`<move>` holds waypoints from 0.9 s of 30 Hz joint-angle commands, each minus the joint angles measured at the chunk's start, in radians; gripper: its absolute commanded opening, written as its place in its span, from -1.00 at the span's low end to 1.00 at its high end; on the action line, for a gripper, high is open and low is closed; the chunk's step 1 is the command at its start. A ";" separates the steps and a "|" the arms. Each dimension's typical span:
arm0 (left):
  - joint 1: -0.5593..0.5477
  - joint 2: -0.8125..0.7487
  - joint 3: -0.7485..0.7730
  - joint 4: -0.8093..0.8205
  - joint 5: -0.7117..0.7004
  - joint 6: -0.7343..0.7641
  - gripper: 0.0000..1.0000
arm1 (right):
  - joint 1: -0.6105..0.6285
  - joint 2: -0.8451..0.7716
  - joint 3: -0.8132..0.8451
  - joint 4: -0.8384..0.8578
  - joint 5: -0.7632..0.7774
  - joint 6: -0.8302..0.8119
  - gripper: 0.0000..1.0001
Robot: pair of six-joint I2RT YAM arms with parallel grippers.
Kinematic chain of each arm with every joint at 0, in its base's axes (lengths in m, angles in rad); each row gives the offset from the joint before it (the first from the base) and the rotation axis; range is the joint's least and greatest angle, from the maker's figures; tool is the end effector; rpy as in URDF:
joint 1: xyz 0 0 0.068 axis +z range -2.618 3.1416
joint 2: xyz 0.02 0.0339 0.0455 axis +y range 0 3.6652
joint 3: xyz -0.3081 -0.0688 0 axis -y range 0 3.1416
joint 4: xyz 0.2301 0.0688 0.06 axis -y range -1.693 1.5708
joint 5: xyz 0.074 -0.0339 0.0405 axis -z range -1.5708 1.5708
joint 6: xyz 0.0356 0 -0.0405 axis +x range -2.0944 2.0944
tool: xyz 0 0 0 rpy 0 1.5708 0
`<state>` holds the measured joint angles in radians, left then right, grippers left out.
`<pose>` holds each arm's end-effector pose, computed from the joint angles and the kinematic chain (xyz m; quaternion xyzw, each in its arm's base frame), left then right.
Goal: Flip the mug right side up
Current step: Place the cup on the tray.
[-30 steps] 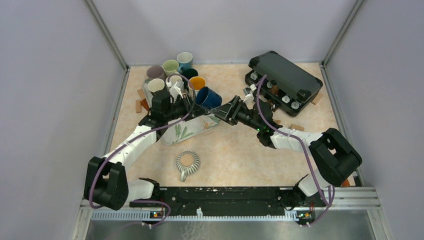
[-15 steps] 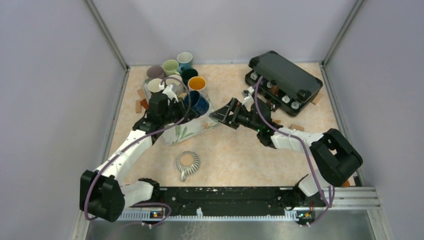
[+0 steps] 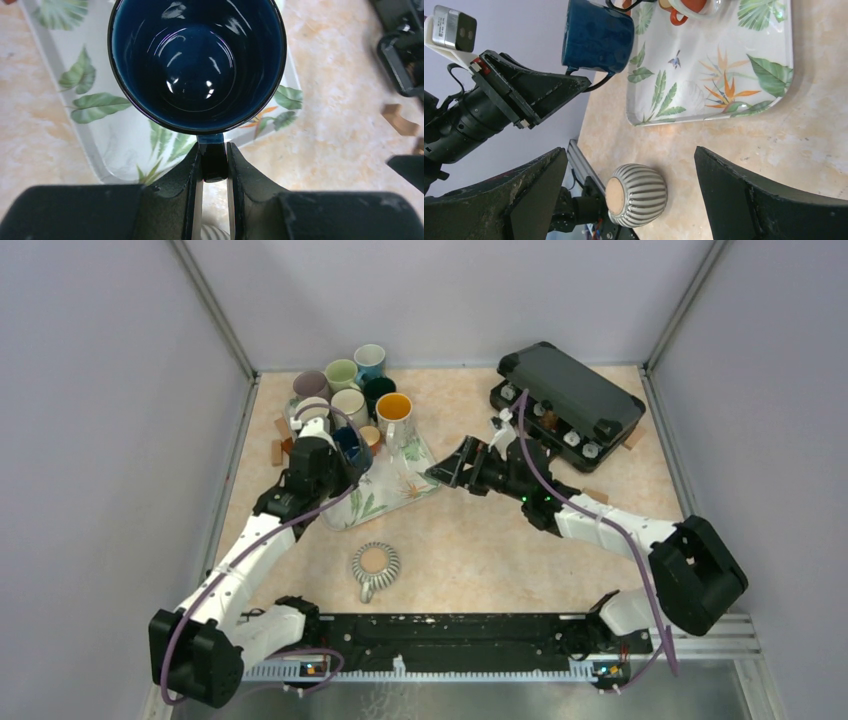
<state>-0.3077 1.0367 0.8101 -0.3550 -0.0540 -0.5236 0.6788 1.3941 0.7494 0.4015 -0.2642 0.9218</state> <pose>0.1839 -0.0564 0.3253 -0.1075 0.8733 -0.1699 0.4437 0.2206 0.1899 0.3004 0.0141 0.7849 0.5105 0.3509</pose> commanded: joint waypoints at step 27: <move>0.033 0.278 -0.003 0.238 -0.288 -0.036 -1.00 | 0.004 -0.178 0.031 -0.201 0.047 -0.198 0.97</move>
<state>-0.2878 1.2980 0.7937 -0.2214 -0.2924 -0.5507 0.6788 1.2606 0.7547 0.1894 -0.2211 0.7544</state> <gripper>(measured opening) 0.258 0.987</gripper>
